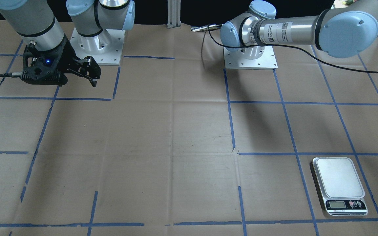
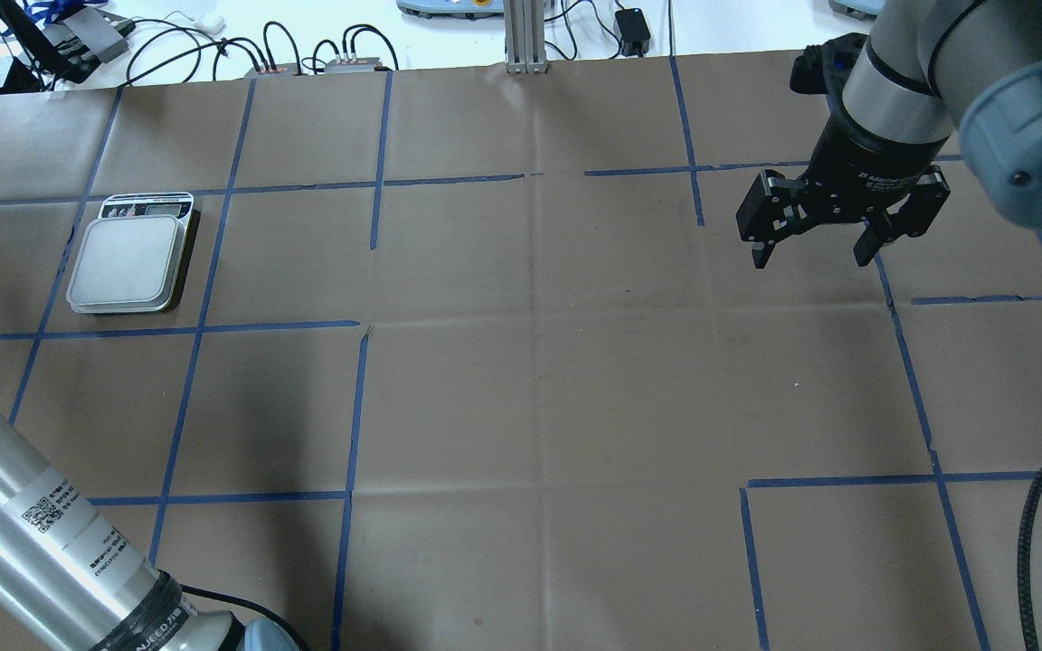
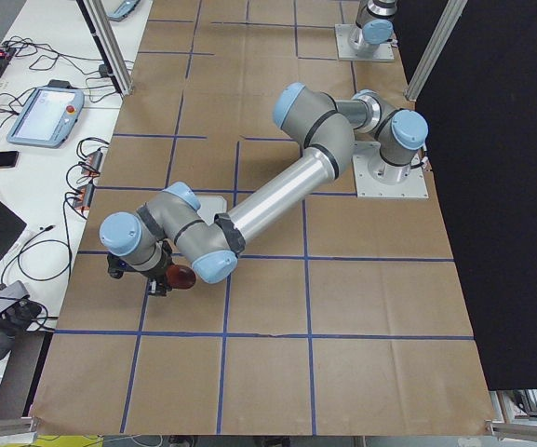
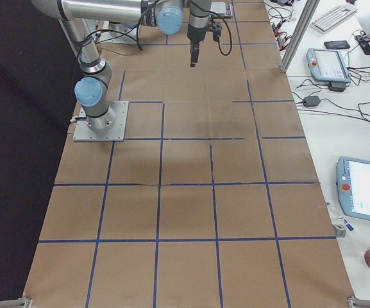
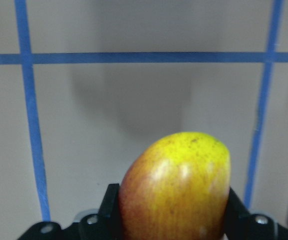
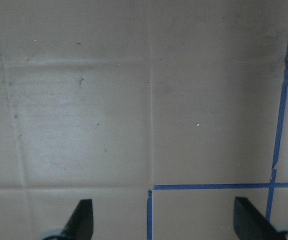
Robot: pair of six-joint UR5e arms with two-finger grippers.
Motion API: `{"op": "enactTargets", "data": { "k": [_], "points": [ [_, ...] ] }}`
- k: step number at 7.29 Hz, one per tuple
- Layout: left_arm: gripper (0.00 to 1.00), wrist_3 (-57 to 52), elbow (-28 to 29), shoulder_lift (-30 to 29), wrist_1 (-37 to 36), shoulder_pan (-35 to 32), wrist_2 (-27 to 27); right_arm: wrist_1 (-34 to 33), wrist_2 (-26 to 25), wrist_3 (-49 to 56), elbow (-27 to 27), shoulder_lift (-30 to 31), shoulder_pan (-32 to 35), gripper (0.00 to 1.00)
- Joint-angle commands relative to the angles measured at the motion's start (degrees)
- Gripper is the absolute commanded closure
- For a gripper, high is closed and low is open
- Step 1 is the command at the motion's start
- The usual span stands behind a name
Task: Weigh mango
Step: 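Carry the mango with the left gripper over the white scale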
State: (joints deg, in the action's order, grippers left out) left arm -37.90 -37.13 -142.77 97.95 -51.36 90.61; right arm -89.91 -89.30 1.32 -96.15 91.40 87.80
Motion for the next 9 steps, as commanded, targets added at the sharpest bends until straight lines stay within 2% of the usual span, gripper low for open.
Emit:
{"op": "enactTargets", "data": {
  "k": [1,2,4,7,8,9],
  "points": [
    [0.58,7.6,-12.4,8.4,-0.2,-5.1,-0.1,0.1,0.0,0.0,0.0,0.0,0.0,0.0],
    [0.57,11.1,-19.1,11.8,-4.8,-7.6,0.1,0.0,0.0,0.0,0.0,0.0,0.0,0.0],
    [0.57,15.6,-26.5,11.4,-14.4,-10.3,0.4,0.0,0.0,0.0,0.0,0.0,0.0,0.0],
    [0.55,16.2,-27.9,8.1,-17.1,-10.6,0.5,0.0,0.0,0.0,0.0,0.0,0.0,0.0],
    [0.43,17.5,-28.0,7.9,-17.0,-10.7,0.5,0.1,0.0,0.0,0.0,0.0,0.0,0.0],
    [0.07,17.8,-27.4,8.2,-17.1,-10.7,0.4,0.0,0.0,0.0,0.0,0.0,0.0,0.0]
  ]
}}
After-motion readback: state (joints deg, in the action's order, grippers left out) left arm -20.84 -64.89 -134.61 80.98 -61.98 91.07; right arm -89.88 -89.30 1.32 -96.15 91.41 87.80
